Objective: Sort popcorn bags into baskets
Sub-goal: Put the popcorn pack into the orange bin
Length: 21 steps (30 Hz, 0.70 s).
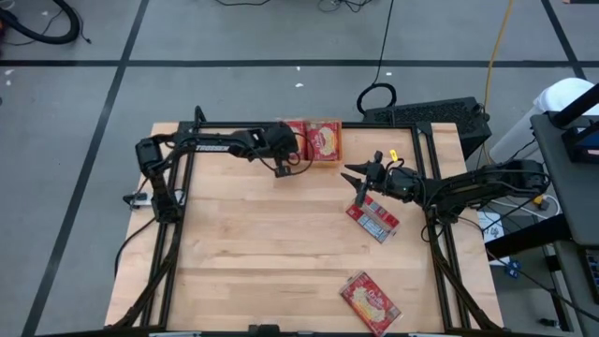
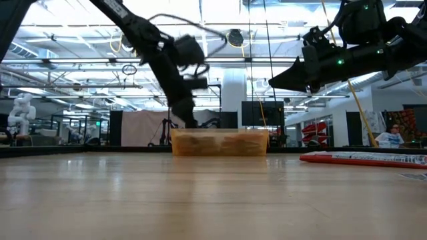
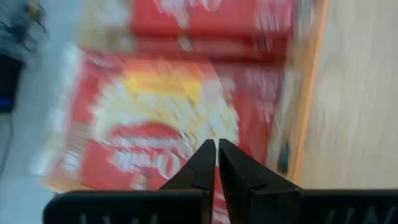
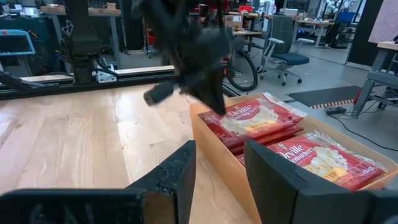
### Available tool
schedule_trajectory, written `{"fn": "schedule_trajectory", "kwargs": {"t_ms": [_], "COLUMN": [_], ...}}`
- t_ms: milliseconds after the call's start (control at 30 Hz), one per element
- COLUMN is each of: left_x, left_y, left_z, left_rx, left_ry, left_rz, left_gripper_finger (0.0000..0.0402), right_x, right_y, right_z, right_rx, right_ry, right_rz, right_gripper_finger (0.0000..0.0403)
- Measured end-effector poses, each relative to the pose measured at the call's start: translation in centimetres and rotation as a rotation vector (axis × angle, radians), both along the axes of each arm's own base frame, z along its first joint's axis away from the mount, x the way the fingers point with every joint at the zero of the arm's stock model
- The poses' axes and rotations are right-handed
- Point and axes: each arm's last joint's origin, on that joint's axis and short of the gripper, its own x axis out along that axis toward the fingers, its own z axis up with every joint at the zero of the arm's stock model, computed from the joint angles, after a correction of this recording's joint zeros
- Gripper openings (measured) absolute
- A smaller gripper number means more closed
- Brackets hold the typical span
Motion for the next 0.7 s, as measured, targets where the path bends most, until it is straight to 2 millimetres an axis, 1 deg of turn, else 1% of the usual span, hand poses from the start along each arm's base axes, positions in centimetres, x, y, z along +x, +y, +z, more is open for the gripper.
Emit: {"fn": "schedule_trajectory", "kwargs": {"t_ms": [133, 200, 267, 333, 467, 567, 700], "left_x": [-0.7, -1.6, -2.4, -3.3, -4.2, -4.6, -4.5], "left_y": [-0.7, -1.1, -1.8, -3.0, -6.3, -8.7, -11.6], "left_z": [3.0, 4.5, 5.9, 6.6, 6.3, 4.9, 3.0], "left_rx": [0.012, 0.006, -0.021, -0.046, -0.054, -0.053, -0.047], "left_ry": [-0.084, -0.129, -0.178, -0.212, -0.271, -0.334, -0.462], "left_rz": [0.045, 0.088, 0.138, 0.156, 0.072, 0.0, -0.103], "left_gripper_finger": [0.0023, 0.0023, 0.0023, 0.0023, 0.0023, 0.0023, 0.0023], "right_x": [0.0, -0.1, -0.2, -0.3, 0.0, 0.5, 0.9], "right_y": [0.0, 0.0, 0.0, 0.0, 0.1, 0.4, 1.9], "right_z": [-0.3, -0.6, -0.9, -1.2, -1.4, -0.9, -0.2], "right_rx": [0.007, 0.015, 0.026, 0.05, 0.149, 0.256, 0.362], "right_ry": [0.027, 0.063, 0.092, 0.114, 0.235, 0.366, 0.523], "right_rz": [-0.001, -0.001, -0.009, -0.017, -0.026, -0.036, 0.027], "right_gripper_finger": [0.0128, 0.0128, 0.0128, 0.0128, 0.0128, 0.0128, 0.0131]}}
